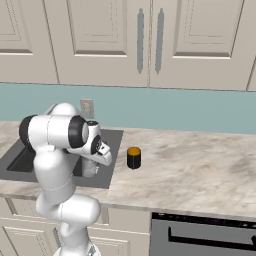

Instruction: Move any existing items from the left basin to the right basin for drying. Then move the mug from the counter to the left basin of the sink for washing.

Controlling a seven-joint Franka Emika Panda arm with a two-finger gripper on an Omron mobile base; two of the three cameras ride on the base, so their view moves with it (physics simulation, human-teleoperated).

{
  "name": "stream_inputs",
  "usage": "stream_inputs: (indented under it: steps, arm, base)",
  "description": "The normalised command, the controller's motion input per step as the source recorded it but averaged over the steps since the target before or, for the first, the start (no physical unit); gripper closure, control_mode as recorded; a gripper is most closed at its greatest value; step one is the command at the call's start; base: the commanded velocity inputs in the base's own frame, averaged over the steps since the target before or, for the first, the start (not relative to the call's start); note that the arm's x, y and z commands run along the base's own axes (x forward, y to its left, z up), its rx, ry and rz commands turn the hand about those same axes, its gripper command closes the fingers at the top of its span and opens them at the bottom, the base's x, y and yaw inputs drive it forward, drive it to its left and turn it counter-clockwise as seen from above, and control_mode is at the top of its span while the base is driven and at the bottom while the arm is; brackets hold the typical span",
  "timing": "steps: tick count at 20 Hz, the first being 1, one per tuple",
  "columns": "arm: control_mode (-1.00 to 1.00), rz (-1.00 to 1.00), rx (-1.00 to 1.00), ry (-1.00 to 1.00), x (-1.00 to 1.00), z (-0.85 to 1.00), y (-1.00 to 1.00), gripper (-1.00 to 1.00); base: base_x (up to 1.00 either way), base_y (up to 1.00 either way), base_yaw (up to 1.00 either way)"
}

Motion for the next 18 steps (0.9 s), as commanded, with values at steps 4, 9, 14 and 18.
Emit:
stream_inputs:
  steps: [4,9,14,18]
  arm:
    - [-1.0,0.0,0.0,0.02,0.0,-0.17,0.03,1.0]
    - [-1.0,0.0,0.0,0.01,0.01,-0.07,0.11,-1.0]
    - [-1.0,0.0,0.0,0.0,0.0,0.0,0.1,-1.0]
    - [-1.0,0.0,0.0,0.0,0.0,0.08,0.1,-1.0]
  base:
    - [0.0,0.0,0.0]
    - [0.0,0.0,0.0]
    - [0.0,0.0,0.0]
    - [0.0,0.0,0.0]
